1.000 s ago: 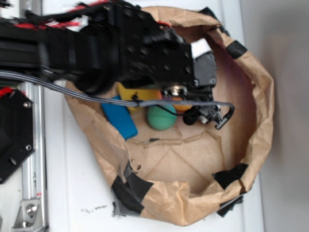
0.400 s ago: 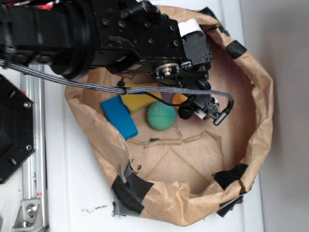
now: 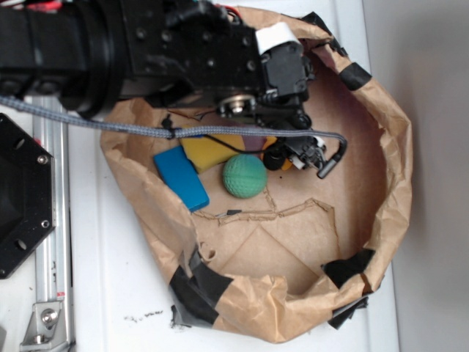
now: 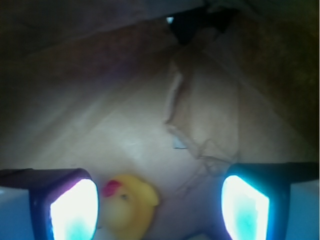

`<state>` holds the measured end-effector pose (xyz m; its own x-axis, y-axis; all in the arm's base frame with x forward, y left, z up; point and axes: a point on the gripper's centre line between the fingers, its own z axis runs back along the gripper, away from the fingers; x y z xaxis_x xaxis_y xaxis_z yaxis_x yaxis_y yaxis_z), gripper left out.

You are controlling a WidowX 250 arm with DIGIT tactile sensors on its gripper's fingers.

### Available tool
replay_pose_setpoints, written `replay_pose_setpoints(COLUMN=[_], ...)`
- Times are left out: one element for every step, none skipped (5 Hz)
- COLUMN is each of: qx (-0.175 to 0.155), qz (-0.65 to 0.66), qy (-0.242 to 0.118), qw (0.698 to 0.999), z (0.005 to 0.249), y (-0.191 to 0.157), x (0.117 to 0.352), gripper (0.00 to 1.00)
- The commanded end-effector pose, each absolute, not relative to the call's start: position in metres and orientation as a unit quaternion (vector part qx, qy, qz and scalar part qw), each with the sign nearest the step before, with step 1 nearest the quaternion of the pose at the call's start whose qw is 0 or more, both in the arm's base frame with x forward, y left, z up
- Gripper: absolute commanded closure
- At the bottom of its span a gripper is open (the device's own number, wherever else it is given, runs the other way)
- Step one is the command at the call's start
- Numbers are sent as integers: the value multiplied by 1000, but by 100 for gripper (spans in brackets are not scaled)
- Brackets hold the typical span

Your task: Grab the yellow duck.

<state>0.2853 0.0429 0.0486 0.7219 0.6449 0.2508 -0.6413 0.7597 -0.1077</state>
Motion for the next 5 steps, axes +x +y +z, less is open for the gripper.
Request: replay_pose_setpoints(qx=[31, 50, 54, 37, 31], qz=[342, 311, 274, 262, 279], qy=[-155, -127, -123, -139, -151], qw=[926, 941, 952, 954, 948], z=[33, 14, 5, 7, 11], y=[51, 36, 25, 14, 11], x=[292, 287, 274, 265, 262], gripper=[0, 0, 0, 0, 100])
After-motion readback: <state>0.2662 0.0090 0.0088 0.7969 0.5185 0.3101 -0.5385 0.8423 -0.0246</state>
